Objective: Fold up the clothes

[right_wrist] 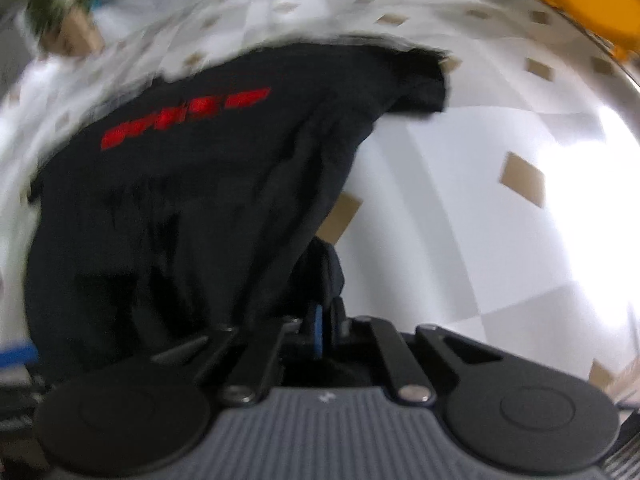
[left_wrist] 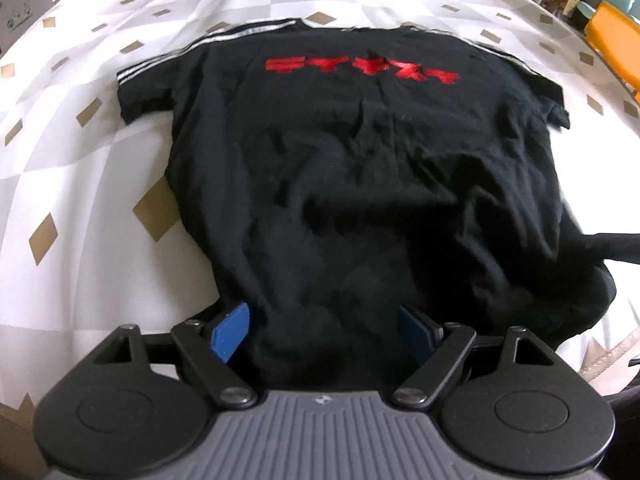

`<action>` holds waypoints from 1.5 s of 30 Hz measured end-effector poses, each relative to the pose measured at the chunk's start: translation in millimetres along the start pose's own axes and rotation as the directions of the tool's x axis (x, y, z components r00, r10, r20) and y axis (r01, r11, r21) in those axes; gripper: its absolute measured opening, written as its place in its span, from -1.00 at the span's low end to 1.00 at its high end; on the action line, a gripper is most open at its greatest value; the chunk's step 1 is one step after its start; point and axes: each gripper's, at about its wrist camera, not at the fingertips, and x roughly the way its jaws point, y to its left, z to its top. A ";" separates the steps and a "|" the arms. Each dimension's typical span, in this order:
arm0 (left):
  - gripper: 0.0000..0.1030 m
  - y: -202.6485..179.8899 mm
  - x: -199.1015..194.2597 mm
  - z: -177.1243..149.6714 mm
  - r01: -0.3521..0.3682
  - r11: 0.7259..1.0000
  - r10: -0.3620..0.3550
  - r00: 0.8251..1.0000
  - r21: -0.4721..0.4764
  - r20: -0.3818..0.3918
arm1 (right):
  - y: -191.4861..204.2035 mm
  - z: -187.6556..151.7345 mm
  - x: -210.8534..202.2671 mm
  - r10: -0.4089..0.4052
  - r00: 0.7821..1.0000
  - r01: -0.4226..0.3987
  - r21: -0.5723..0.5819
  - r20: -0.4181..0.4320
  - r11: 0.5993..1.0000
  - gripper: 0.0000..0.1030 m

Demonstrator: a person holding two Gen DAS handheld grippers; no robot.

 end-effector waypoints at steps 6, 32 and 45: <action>0.57 9.7 4.4 -2.2 -0.020 0.999 0.019 1.000 -0.048 -0.024 | -5.3 -6.4 -72.4 0.037 0.967 -0.052 0.054 0.250 0.997 -0.94; 0.57 11.4 -3.1 -7.2 -0.013 0.998 0.011 1.000 -0.064 -0.029 | 3.9 -21.1 -74.8 -0.020 0.983 0.019 0.006 0.183 1.000 0.14; 0.57 19.9 -13.9 20.6 -0.041 0.995 0.036 0.998 -0.086 -0.060 | -3.2 44.2 -10.4 0.098 0.988 -0.100 0.006 0.123 0.995 0.16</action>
